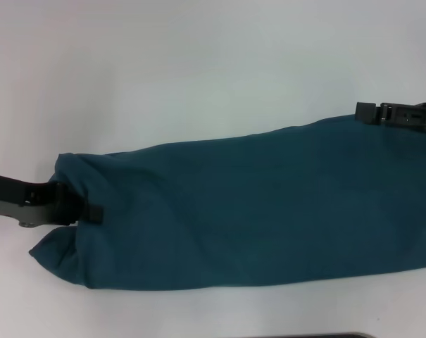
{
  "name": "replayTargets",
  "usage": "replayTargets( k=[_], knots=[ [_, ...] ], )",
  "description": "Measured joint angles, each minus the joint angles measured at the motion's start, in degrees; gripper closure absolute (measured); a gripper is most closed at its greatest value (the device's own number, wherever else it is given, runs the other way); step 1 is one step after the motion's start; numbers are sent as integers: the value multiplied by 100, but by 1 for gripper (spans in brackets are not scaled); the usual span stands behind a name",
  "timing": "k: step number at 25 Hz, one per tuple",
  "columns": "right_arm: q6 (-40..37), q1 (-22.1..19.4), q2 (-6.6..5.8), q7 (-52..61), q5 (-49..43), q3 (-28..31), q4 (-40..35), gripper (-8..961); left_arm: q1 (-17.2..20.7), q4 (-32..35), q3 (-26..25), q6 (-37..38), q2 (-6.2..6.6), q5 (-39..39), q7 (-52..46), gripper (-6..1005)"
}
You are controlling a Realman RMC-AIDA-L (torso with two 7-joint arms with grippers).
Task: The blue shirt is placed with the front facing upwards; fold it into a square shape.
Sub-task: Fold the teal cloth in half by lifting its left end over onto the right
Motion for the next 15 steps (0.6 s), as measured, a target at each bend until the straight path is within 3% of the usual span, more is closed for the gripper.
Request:
replayTargets(
  k=[6, 15],
  knots=[
    [1, 6, 0, 13, 3, 40, 3, 68, 206, -356, -90, 227, 142, -7, 15, 923],
    [1, 35, -3, 65, 9, 89, -1, 68, 598, -558, -660, 372, 594, -8, 11, 923]
  ],
)
